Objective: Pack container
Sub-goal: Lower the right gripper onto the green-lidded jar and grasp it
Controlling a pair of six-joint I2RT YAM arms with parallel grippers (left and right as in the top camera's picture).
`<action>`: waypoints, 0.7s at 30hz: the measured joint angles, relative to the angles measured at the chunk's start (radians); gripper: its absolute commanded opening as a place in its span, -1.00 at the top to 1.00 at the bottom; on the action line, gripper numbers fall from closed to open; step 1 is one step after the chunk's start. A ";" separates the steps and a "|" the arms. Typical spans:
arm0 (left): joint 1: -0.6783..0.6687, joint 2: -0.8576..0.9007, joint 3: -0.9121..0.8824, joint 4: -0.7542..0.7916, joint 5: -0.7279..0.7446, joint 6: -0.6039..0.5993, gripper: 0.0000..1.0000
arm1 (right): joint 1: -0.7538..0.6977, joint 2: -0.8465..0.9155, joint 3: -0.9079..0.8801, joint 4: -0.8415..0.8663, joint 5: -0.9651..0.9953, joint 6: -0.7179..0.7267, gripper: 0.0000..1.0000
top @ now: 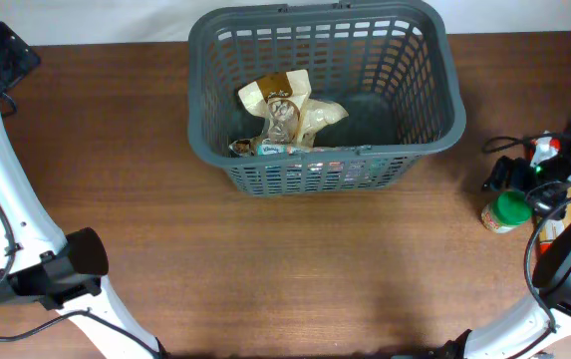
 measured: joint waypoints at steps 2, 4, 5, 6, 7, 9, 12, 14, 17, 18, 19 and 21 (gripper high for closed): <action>0.000 0.000 0.000 0.000 0.000 0.000 -0.99 | 0.000 0.000 -0.018 0.011 0.000 0.002 -0.98; 0.000 0.000 0.000 0.000 0.000 0.000 -0.99 | 0.000 0.000 -0.024 0.014 0.000 0.003 -0.98; 0.000 0.000 0.000 0.000 0.000 0.000 -0.99 | 0.000 0.000 -0.024 0.016 0.000 0.004 -0.98; 0.000 0.000 0.000 0.000 0.000 0.000 -0.98 | 0.000 0.000 -0.024 0.019 0.000 0.003 -0.98; 0.000 0.000 0.000 0.000 0.000 0.000 -0.99 | 0.000 0.000 -0.024 0.020 0.000 0.003 -0.98; 0.000 0.000 0.000 0.000 0.000 0.000 -0.98 | 0.000 0.000 -0.024 0.021 0.000 0.003 -0.98; 0.000 0.000 0.000 0.000 0.000 0.000 -0.99 | 0.000 0.000 -0.024 0.023 0.000 0.003 -0.98; 0.000 0.000 0.000 0.000 0.000 0.000 -0.98 | 0.000 0.000 -0.025 0.033 0.000 0.004 -0.98; 0.000 0.000 0.000 0.000 0.000 0.000 -0.98 | 0.000 0.000 -0.025 0.027 0.000 0.004 -0.98; 0.000 0.000 0.000 0.000 0.000 0.000 -0.98 | 0.000 0.000 -0.025 0.018 0.000 0.004 -0.97; 0.000 0.000 0.000 0.000 0.000 0.000 -0.99 | 0.000 0.000 -0.025 0.010 0.000 0.004 -0.98; 0.000 0.000 0.000 0.000 0.000 0.000 -0.99 | 0.000 0.000 -0.025 0.001 0.000 0.004 -0.98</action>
